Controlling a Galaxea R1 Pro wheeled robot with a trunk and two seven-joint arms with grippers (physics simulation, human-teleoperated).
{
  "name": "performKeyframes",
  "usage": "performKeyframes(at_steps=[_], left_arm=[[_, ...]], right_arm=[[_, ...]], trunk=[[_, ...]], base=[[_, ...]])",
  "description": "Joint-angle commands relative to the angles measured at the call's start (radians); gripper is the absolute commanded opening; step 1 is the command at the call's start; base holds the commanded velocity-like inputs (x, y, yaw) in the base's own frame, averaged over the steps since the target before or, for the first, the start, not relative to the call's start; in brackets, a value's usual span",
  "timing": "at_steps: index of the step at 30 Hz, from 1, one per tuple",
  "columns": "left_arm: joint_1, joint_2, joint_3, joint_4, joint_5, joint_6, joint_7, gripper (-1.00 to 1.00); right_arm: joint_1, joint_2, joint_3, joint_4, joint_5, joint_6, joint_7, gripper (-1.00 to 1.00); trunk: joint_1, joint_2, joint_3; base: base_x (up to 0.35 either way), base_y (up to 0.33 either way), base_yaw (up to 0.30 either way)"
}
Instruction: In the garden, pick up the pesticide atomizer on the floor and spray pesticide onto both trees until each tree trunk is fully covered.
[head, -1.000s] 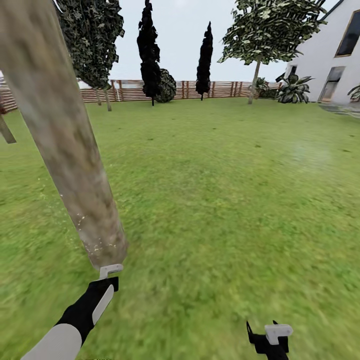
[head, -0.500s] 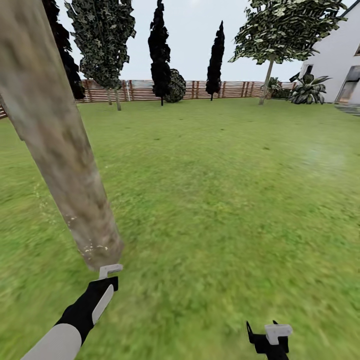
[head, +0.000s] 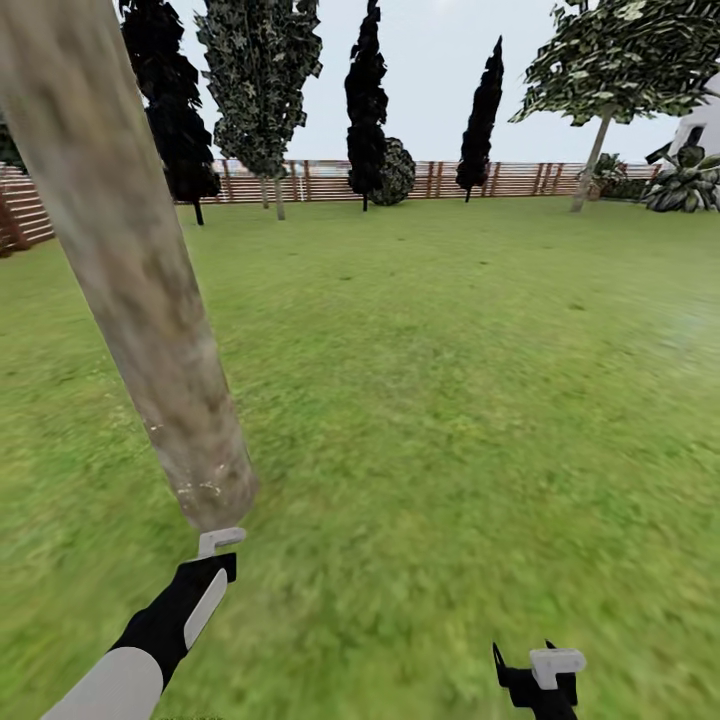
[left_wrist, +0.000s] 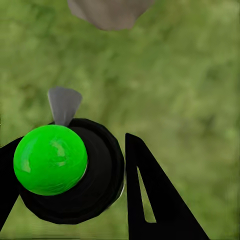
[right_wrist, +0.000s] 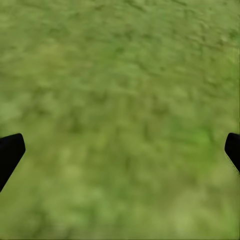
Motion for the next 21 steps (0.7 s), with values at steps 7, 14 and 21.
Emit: performKeyframes(at_steps=[7,14,21], left_arm=[[0.000,0.000,0.000,0.000,-0.001,0.000,0.000,-1.00],[0.000,0.000,-0.001,0.000,-0.001,0.000,0.000,-1.00],[0.000,0.000,0.003,0.000,-0.001,0.000,0.000,-1.00]], right_arm=[[0.000,0.000,0.000,0.000,0.000,-0.001,0.000,1.00],[0.000,0.000,0.000,0.000,0.000,0.000,0.000,1.00],[0.000,0.000,0.000,0.000,0.000,0.000,0.000,1.00]], trunk=[[0.000,0.000,0.000],[0.000,0.000,0.000],[0.000,0.000,0.000]], base=[[0.092,-0.266,0.276],[0.092,-0.266,0.276],[0.092,-0.266,0.276]])
